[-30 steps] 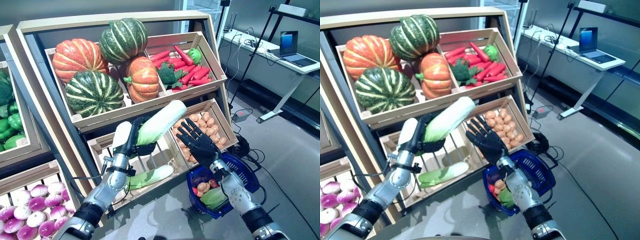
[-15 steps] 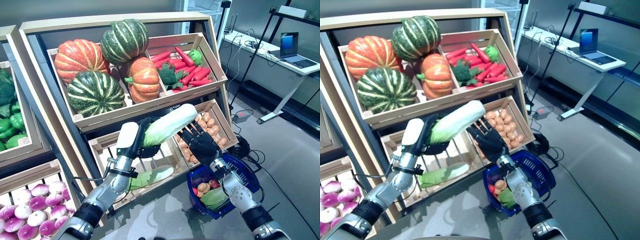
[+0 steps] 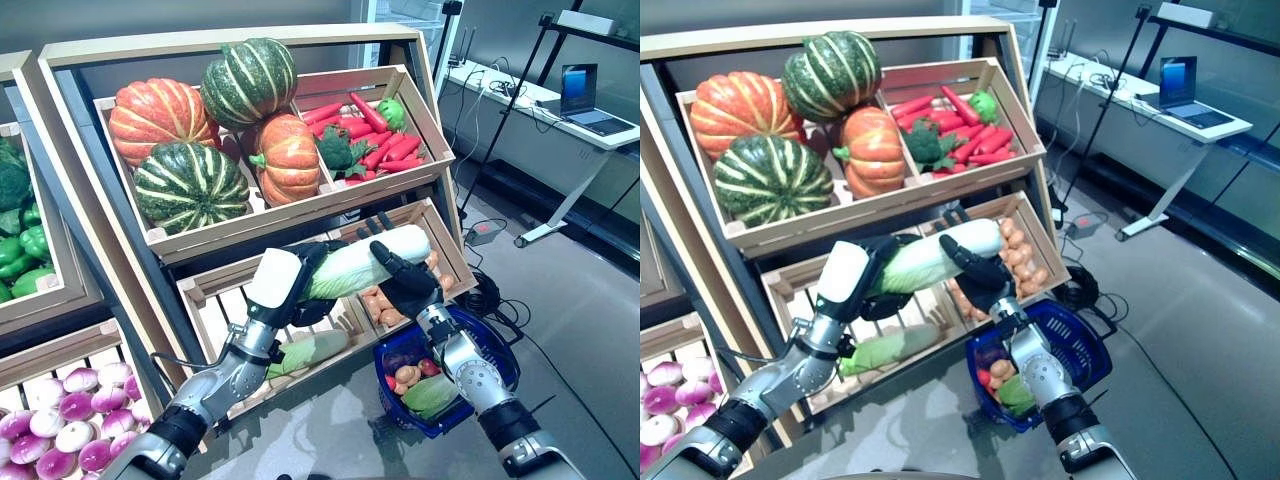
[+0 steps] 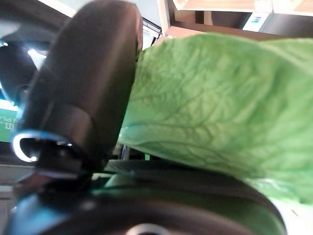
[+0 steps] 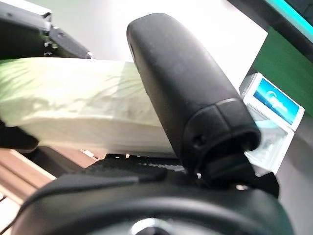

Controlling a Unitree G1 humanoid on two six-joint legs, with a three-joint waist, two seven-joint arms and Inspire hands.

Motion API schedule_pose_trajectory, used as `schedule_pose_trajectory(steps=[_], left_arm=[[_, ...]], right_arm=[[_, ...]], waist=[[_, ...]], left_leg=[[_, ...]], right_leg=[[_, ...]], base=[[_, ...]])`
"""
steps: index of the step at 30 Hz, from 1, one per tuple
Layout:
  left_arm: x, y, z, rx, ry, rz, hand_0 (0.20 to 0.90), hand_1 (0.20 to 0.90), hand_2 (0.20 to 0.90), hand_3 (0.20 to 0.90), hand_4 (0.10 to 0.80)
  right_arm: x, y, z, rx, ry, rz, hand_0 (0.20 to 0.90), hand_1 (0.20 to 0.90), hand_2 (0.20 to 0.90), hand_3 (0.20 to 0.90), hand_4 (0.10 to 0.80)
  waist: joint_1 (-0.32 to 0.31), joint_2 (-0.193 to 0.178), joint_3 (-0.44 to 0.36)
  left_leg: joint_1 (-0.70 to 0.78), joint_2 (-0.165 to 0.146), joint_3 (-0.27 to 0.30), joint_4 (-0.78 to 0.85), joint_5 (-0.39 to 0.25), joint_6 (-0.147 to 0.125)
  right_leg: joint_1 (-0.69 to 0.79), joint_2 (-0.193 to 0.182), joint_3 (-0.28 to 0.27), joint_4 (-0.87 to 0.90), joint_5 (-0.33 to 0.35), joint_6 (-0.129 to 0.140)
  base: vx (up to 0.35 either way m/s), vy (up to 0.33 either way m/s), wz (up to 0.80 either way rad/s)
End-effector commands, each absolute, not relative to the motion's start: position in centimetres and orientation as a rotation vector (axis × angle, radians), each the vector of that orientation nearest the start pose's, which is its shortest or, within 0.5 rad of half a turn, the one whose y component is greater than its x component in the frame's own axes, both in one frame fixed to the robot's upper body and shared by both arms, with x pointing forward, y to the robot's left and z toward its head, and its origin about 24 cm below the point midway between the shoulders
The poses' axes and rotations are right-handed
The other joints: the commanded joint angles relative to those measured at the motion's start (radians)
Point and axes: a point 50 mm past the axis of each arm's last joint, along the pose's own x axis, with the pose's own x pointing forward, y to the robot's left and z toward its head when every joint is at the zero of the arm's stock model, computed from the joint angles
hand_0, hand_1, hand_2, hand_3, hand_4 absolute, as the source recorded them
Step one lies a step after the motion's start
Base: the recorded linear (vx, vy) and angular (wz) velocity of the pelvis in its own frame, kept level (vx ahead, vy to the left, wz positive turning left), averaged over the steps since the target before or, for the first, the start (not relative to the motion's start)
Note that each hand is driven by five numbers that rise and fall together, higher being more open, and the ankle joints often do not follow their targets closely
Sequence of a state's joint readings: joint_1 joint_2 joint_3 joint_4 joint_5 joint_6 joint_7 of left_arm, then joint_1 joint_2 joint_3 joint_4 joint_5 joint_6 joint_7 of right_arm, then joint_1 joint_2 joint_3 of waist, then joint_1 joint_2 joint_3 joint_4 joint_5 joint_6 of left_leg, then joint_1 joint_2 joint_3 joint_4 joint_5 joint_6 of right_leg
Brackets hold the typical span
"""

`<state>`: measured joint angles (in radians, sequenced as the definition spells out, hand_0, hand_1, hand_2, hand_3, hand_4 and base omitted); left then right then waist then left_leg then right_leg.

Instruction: Put vegetables into the basket

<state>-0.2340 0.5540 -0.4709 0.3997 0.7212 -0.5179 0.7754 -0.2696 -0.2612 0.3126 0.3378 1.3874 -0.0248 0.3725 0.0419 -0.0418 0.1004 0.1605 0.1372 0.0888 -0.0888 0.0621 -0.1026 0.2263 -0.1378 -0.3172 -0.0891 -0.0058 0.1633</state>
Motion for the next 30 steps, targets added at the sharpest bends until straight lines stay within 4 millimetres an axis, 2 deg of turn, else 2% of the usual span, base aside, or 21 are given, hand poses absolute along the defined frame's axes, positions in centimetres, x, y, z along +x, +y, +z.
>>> schedule_pose_trajectory(steps=[1,7,12,13,14,15,21,30], left_arm=[[27.1,12.7,8.5,0.893,-0.997,-0.229,0.3,0.3,0.3,0.3,0.4],[26.7,12.2,8.2,0.836,-0.983,-0.251,0.3,0.3,0.3,0.3,0.4],[26.2,11.1,8.4,0.784,-0.998,-0.296,0.3,0.3,0.3,0.3,0.4],[26.2,10.8,8.5,0.772,-1.001,-0.305,0.3,0.3,0.3,0.3,0.4],[26.2,10.8,8.5,0.772,-1.001,-0.305,0.3,0.3,0.3,0.3,0.4],[26.1,10.5,8.6,0.755,-1.003,-0.309,0.3,0.3,0.3,0.3,0.4],[26.0,9.7,8.9,0.71,-0.989,-0.309,0.3,0.3,0.3,0.3,0.4],[26.2,10.0,8.4,0.708,-0.932,-0.293,0.3,0.3,0.3,0.3,0.4]], right_arm=[[32.0,-11.8,13.6,1.146,-0.348,0.68,0.9,0.9,0.9,0.9,0.8],[32.2,-12.2,13.6,1.141,-0.359,0.65,0.9,0.9,0.9,0.9,0.8],[32.5,-12.2,13.7,1.157,-0.368,0.635,0.9,0.9,0.9,0.9,0.8],[32.6,-12.1,13.6,1.166,-0.367,0.628,0.542,0.542,0.542,0.542,0.562],[32.6,-12.1,13.6,1.166,-0.367,0.628,0.542,0.542,0.542,0.542,0.562],[32.7,-12.2,13.6,1.184,-0.375,0.621,0.3,0.3,0.3,0.3,0.4],[32.6,-12.2,13.8,1.21,-0.419,0.615,0.3,0.3,0.3,0.3,0.4],[32.5,-12.2,14.3,1.223,-0.449,0.603,0.3,0.3,0.3,0.3,0.4]], waist=[[0.007,0.007,-0.049],[0.008,0.005,-0.05],[0.009,0.003,-0.045],[0.01,0.002,-0.045],[0.01,0.002,-0.045],[0.009,0.002,-0.045],[0.011,0.001,-0.047],[0.009,0.001,-0.043]], left_leg=[[0.017,-0.01,0.043,0.002,-0.085,0.014],[0.017,-0.008,0.043,0.002,-0.086,0.013],[0.015,-0.007,0.042,0.002,-0.086,0.013],[0.014,-0.007,0.041,0.002,-0.086,0.012],[0.014,-0.007,0.041,0.002,-0.086,0.012],[0.014,-0.008,0.04,0.002,-0.086,0.013],[0.015,-0.01,0.038,0.002,-0.09,0.015],[0.011,-0.009,0.037,0.002,-0.088,0.015]], right_leg=[[-0.018,-0.034,0.01,0.002,0.026,-0.032],[-0.02,-0.034,0.014,0.002,0.025,-0.031],[-0.023,-0.033,0.015,0.002,0.027,-0.031],[-0.023,-0.033,0.015,0.002,0.027,-0.031],[-0.023,-0.033,0.015,0.002,0.027,-0.031],[-0.023,-0.033,0.017,0.002,0.027,-0.031],[-0.023,-0.035,0.016,0.002,0.028,-0.028],[-0.029,-0.034,0.019,0.002,0.029,-0.029]], base=[[0.0,0.0,0.0],[0.0,0.0,0.0],[0.0,0.0,0.0],[0.0,0.0,0.0],[0.0,0.0,0.0],[0.0,0.0,0.0],[0.0,0.0,0.0],[0.0,0.0,0.0]])
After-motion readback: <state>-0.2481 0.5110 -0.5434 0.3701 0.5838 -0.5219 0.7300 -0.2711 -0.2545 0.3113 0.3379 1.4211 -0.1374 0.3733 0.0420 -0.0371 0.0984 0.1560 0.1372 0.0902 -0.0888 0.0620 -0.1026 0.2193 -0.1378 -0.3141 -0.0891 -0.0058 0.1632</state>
